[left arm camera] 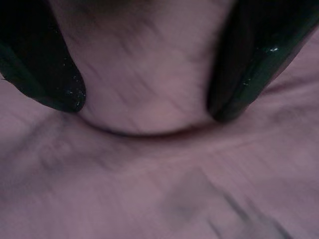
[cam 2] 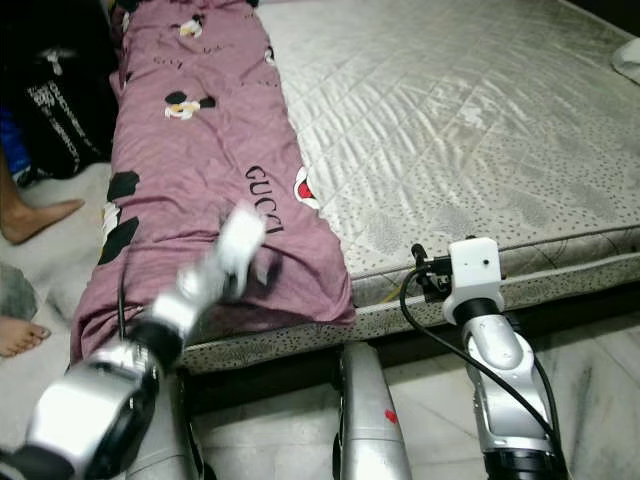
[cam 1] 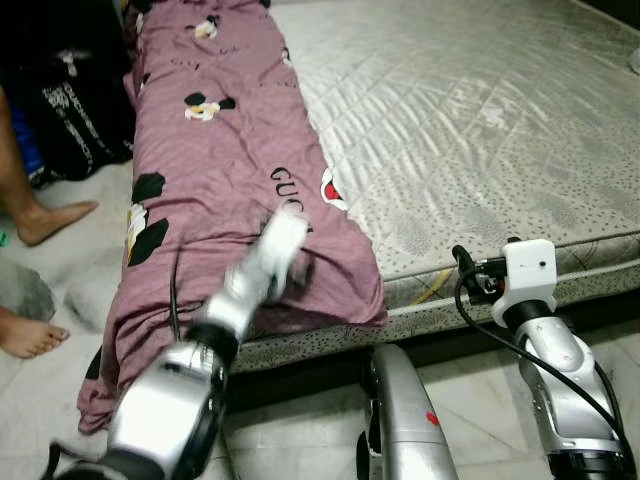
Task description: Clean up the room
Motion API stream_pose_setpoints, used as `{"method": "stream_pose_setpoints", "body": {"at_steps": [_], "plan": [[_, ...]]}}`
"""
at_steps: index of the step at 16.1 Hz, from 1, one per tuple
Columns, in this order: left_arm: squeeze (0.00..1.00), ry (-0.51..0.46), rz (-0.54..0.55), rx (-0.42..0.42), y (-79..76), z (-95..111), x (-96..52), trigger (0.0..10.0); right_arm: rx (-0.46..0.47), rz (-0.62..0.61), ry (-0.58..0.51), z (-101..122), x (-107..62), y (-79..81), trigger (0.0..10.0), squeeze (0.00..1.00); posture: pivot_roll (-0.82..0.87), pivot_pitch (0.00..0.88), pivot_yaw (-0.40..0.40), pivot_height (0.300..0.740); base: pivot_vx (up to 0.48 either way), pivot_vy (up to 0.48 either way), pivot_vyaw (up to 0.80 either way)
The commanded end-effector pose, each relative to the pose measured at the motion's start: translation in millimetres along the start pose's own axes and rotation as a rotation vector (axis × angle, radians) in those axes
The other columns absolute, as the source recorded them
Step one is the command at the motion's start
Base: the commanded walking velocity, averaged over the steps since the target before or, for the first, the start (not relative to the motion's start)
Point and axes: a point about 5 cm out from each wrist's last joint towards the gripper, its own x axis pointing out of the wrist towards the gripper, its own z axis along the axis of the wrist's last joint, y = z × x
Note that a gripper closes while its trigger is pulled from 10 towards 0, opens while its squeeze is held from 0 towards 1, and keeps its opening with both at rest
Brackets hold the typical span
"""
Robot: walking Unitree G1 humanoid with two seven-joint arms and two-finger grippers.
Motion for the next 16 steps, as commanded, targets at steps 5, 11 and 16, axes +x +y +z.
{"method": "stream_pose_setpoints", "body": {"at_steps": [5, 11, 16], "plan": [[0.00, 0.145, -0.115, -0.005, -29.8, -31, 0.5, 10.0, 0.020, 0.019, -0.035, 12, 8.3, 4.6, 10.0, 0.00, -0.18, 0.013, -0.034, 0.495, 0.000, 0.000, 0.00], [0.00, -0.119, -0.035, 0.164, 15.6, 38, -2.7, 10.0, 0.101, 0.032, -0.112, 26, 26.9, 30.5, 10.0, 0.00, -0.10, 0.000, 0.006, 0.495, 0.000, 0.000, 0.00], [0.00, -0.585, 0.471, -0.073, 58.6, 58, -63.4, 10.0, 0.173, 0.071, -0.154, 35, 39.8, 61.4, 10.0, 0.00, -0.04, 0.000, 0.035, 0.495, 0.000, 0.000, 0.00]]}}
